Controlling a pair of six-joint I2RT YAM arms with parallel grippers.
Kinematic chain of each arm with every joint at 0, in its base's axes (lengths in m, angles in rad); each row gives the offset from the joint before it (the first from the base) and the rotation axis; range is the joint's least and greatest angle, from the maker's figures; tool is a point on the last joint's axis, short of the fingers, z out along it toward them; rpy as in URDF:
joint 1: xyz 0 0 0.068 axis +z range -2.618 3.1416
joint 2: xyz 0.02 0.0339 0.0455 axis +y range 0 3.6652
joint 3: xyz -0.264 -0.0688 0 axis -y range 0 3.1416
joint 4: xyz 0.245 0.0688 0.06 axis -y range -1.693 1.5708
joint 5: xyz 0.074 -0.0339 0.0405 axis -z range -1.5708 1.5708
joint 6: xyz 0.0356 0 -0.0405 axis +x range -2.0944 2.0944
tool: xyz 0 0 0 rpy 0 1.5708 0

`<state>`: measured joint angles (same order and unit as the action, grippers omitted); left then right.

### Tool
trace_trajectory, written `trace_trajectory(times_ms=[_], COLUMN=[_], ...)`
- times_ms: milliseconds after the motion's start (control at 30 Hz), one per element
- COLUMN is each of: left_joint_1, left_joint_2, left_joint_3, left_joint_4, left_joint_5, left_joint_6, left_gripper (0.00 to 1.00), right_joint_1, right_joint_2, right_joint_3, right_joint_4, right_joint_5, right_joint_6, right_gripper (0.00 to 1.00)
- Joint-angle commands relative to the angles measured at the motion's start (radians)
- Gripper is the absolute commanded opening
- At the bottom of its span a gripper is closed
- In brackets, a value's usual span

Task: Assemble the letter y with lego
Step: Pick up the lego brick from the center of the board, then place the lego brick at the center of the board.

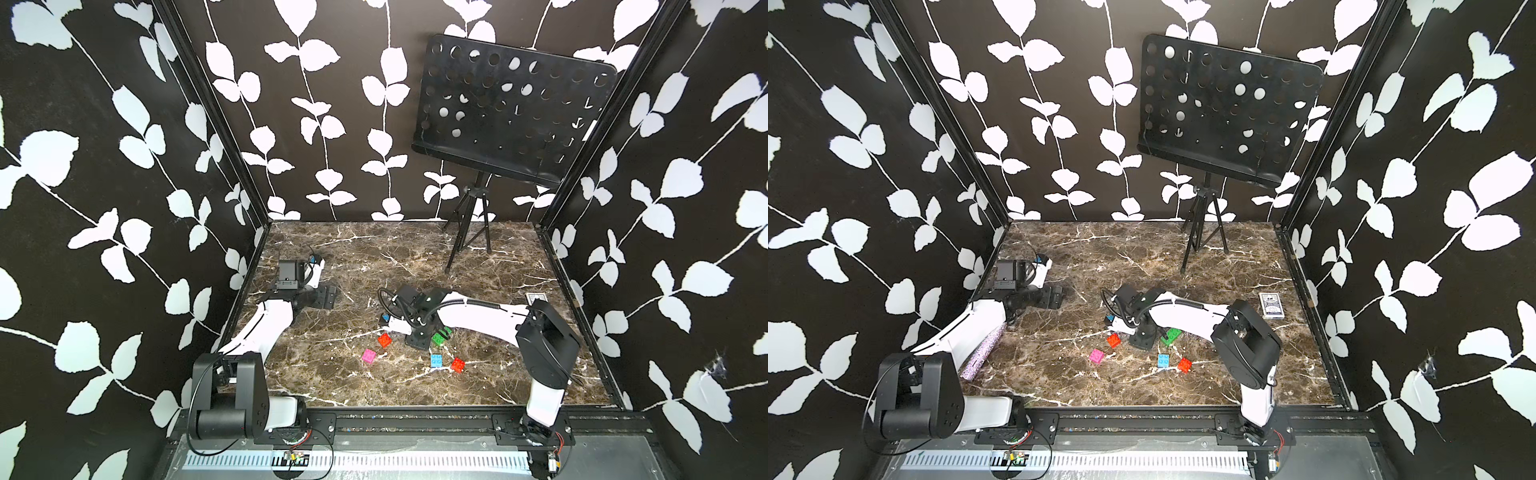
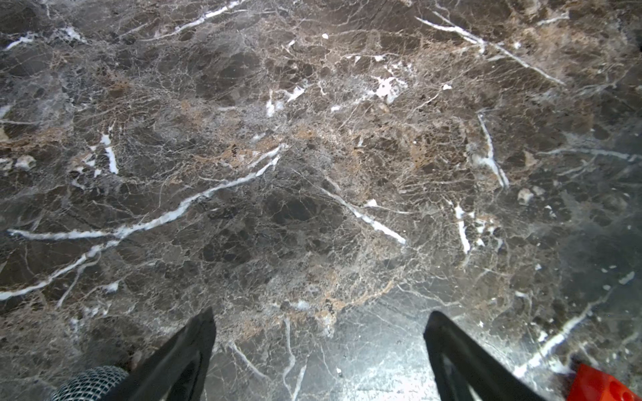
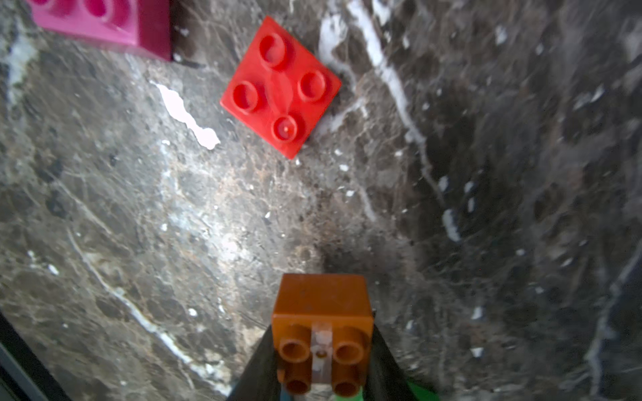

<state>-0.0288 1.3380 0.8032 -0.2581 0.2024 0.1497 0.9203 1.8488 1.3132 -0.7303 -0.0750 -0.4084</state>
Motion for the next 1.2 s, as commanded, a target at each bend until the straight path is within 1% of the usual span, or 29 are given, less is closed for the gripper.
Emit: trace_trajectory(times_ms=[0,67,133,333,500,667,733,833,933,1000,1100,1167], left_joint_1=[0.014,0.020,0.028,0.036,0.037,0.037,0.038,0.036,0.037,0.036,0.036,0.036], left_joint_2=[-0.038,-0.042,-0.045,-0.047,-0.044,-0.041,-0.041,-0.043,-0.043,-0.044,-0.044,-0.044], left_joint_3=[-0.016,-0.017,-0.018,-0.022,-0.024,-0.025,-0.027,-0.025,-0.025,-0.026,-0.025,-0.025], left_joint_4=[0.008,0.009,0.009,0.011,0.015,0.016,0.017,0.016,0.016,0.017,0.017,0.017], left_joint_5=[0.008,0.008,0.009,0.017,0.026,0.029,0.029,0.031,0.032,0.032,0.036,0.037], left_joint_6=[0.013,0.013,0.013,0.011,0.009,0.007,0.007,0.007,0.007,0.006,0.005,0.007], left_gripper=[0.96,0.96,0.96,0.96,0.96,0.96,0.96,0.96,0.96,0.96,0.96,0.96], right_joint_1=[-0.015,-0.021,-0.033,-0.057,-0.059,-0.058,-0.058,-0.058,-0.058,-0.058,-0.054,-0.047], right_joint_2=[0.019,0.053,0.097,0.179,0.216,0.233,0.234,0.219,0.180,0.144,0.090,0.058], right_joint_3=[0.046,0.080,0.132,0.226,0.248,0.244,0.245,0.246,0.239,0.218,0.192,0.168], right_joint_4=[-0.004,-0.021,-0.043,-0.059,-0.070,-0.072,-0.073,-0.073,-0.075,-0.060,-0.034,-0.009], right_joint_5=[-0.024,-0.023,-0.023,-0.046,-0.048,-0.042,-0.045,-0.053,-0.063,-0.062,-0.072,-0.103], right_joint_6=[-0.287,-0.336,-0.355,-0.339,-0.335,-0.346,-0.343,-0.322,-0.296,-0.288,-0.287,-0.331], right_gripper=[0.20,0.20,0.20,0.23,0.27,0.29,0.32,0.42,0.48,0.50,0.51,0.51])
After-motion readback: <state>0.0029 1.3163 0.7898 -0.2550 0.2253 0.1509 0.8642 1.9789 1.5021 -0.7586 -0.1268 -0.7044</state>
